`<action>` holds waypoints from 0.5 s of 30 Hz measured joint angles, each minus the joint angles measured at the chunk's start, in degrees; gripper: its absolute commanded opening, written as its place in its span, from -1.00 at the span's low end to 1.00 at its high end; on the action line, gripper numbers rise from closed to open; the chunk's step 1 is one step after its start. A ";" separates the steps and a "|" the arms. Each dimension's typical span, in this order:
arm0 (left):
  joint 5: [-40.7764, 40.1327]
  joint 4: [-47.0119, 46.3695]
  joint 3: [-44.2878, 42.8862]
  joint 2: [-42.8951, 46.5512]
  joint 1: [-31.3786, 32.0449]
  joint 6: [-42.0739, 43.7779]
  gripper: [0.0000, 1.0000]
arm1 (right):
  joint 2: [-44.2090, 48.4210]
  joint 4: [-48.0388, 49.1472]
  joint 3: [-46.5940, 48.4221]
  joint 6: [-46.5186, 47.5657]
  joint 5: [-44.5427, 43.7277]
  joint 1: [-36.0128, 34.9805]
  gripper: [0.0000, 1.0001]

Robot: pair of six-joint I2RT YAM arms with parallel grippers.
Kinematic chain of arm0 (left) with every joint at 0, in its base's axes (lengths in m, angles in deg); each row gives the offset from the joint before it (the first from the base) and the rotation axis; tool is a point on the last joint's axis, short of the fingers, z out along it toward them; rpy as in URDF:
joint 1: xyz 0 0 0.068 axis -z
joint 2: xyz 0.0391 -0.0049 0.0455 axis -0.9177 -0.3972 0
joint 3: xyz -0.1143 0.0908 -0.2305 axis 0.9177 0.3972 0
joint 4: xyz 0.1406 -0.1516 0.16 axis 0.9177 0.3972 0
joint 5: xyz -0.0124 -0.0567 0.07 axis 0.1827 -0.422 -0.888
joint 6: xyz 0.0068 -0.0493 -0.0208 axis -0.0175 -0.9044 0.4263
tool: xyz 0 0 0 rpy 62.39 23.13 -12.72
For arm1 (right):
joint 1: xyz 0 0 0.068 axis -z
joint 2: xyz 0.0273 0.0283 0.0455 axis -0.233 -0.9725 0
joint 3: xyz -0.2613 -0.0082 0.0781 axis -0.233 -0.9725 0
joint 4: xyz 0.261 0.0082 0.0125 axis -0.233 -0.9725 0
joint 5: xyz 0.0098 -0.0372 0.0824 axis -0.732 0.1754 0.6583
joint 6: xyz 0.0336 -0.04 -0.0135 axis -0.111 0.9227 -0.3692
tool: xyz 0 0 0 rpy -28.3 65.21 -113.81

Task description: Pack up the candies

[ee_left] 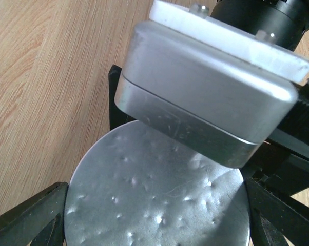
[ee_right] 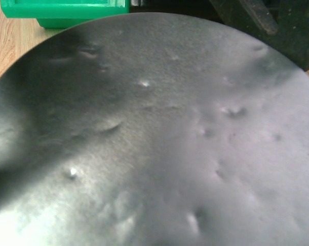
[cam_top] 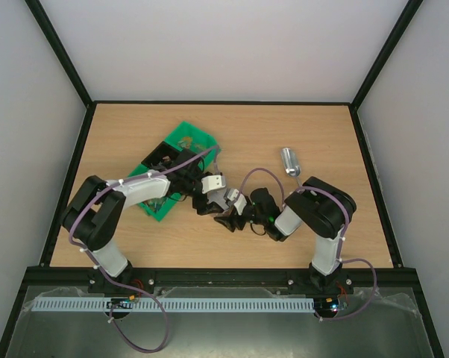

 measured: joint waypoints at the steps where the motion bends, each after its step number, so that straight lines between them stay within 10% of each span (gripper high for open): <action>1: -0.02 0.66 -0.28 -0.07 0.00 0.48 0.44 | 0.00 0.00 0.00 0.04 0.00 0.00 0.21; 15: -0.46 12.22 -6.34 -2.73 -0.15 16.17 0.47 | 0.09 0.33 -0.42 0.37 -1.77 -0.24 -0.05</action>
